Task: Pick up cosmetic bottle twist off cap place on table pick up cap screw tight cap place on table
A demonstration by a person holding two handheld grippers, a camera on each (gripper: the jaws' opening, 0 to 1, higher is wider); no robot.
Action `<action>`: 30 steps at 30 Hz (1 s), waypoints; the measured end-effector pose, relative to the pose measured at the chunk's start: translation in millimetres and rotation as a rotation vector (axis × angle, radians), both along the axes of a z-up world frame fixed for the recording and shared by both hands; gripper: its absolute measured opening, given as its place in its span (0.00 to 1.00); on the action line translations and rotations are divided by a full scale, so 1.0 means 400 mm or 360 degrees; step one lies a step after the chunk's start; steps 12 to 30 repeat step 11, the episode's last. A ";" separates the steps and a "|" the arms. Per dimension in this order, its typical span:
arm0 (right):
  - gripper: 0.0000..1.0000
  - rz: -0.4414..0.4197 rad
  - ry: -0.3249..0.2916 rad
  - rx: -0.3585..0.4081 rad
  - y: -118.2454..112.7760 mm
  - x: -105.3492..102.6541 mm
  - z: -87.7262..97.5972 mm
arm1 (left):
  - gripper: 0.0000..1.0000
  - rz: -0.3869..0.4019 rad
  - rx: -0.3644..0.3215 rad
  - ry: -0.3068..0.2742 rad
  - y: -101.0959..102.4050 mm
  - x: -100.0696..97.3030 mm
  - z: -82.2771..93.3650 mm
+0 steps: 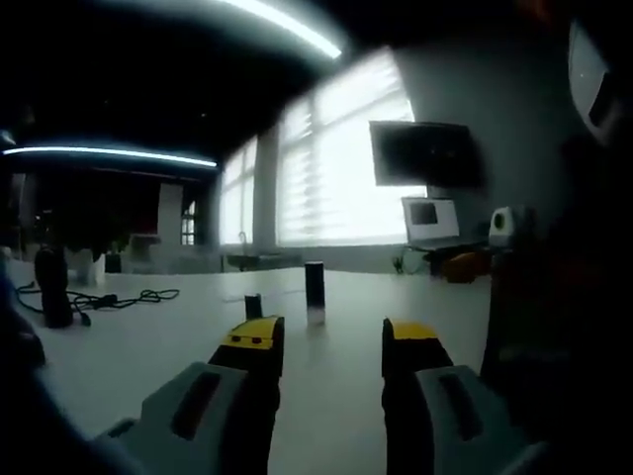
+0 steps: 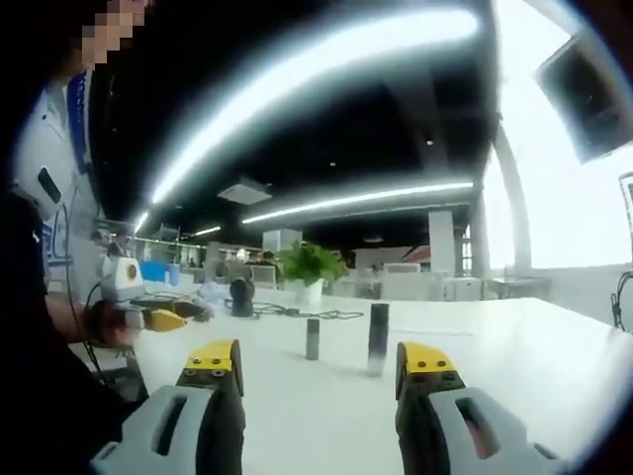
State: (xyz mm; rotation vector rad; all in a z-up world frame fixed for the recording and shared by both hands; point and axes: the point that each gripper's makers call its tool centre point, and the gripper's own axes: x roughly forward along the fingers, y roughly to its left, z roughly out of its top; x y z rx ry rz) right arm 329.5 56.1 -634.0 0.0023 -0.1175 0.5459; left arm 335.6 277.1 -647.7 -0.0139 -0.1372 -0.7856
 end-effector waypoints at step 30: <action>0.55 -0.0014 0.0006 -0.0023 -0.008 0.003 -0.010 | 0.30 0.0007 0.0019 0.0007 0.001 0.003 -0.010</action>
